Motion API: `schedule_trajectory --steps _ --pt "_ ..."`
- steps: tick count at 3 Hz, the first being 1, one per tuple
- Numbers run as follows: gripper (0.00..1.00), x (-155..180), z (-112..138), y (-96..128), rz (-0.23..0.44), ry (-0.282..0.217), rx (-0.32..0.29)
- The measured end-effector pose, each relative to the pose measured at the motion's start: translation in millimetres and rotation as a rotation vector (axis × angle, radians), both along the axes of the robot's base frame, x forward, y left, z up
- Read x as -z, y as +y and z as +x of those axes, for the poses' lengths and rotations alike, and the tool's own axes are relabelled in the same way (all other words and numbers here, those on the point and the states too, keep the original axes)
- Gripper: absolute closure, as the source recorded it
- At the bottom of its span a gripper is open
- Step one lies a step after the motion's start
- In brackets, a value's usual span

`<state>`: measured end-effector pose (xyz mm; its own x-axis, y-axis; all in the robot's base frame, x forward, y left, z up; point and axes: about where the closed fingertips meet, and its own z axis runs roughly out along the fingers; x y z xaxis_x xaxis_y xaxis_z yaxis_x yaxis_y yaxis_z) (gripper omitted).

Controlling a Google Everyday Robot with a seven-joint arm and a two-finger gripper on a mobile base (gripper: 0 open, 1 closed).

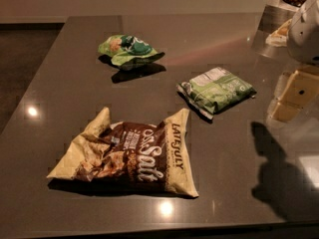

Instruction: Move brown chip bag near green rice chip bag

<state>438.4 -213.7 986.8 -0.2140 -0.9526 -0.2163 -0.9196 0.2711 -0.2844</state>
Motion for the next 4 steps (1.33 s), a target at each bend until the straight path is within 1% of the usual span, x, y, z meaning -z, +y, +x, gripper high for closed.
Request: schedule_trajectory --steps 1,2,4 --pt "0.0 -0.1 0.0 0.0 0.0 0.0 0.0" --pt "0.0 3.1 -2.5 15.8 0.017 0.011 -0.026" --pt "0.0 21.1 -3.3 71.4 0.038 0.048 -0.061"
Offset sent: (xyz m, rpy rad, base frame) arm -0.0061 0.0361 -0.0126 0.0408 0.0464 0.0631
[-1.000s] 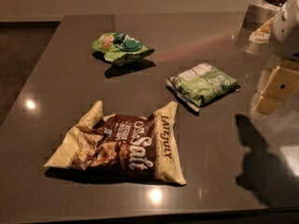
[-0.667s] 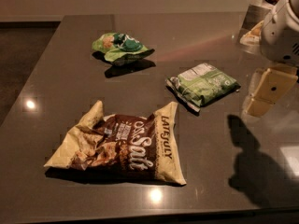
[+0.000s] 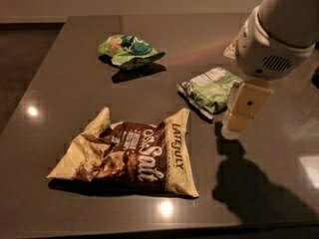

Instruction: Move brown chip bag near green rice chip bag

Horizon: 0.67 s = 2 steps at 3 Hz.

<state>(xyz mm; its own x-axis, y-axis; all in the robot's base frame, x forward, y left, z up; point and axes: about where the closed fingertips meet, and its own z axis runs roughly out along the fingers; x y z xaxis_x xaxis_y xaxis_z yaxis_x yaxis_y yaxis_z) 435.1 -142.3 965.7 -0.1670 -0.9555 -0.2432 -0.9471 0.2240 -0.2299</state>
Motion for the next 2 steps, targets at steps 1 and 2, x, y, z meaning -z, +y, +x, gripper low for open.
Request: schedule_trajectory --steps 1,2 --pt "0.0 7.5 3.5 25.5 0.007 0.015 -0.011" --pt "0.0 19.9 -1.3 54.8 0.01 0.044 -0.041"
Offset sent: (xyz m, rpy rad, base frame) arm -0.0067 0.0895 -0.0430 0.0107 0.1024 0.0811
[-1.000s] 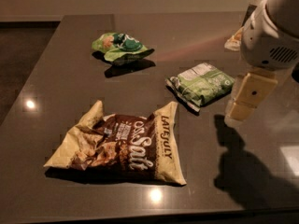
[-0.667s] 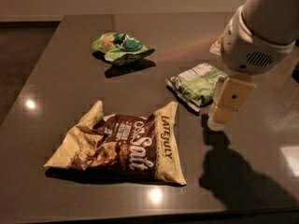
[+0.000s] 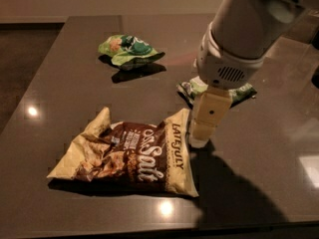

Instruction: Move brown chip bag near green rice chip bag

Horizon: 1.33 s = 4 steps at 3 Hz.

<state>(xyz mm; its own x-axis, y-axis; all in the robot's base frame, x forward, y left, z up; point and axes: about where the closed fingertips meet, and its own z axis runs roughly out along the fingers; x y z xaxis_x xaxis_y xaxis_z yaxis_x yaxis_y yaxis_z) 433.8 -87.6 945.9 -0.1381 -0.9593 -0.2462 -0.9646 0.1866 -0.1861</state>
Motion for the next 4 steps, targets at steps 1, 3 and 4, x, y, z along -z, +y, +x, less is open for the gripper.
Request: schedule_trajectory --steps 1,3,4 --pt "0.0 14.3 -11.5 26.7 -0.008 0.039 -0.039" --pt "0.0 50.0 -37.5 72.8 -0.032 0.132 -0.114" --pt "0.0 72.5 -46.9 86.9 -0.046 0.18 -0.134"
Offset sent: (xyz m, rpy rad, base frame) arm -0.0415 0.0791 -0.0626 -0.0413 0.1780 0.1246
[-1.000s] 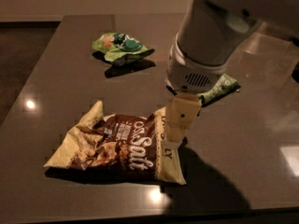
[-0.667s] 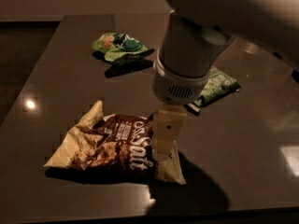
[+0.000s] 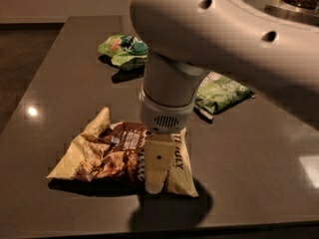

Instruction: Move brown chip bag near green rice chip bag

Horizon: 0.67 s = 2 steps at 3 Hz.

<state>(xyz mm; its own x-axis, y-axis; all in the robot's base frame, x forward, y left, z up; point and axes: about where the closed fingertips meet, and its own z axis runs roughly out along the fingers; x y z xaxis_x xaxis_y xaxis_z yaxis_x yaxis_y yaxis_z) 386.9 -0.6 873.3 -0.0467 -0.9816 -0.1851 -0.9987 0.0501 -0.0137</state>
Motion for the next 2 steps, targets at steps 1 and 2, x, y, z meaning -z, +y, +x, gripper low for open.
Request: schedule_trajectory --steps 1,2 --pt "0.0 9.4 -1.1 1.8 -0.01 0.018 0.002" --pt "0.0 11.8 2.7 4.6 -0.022 0.019 -0.003"
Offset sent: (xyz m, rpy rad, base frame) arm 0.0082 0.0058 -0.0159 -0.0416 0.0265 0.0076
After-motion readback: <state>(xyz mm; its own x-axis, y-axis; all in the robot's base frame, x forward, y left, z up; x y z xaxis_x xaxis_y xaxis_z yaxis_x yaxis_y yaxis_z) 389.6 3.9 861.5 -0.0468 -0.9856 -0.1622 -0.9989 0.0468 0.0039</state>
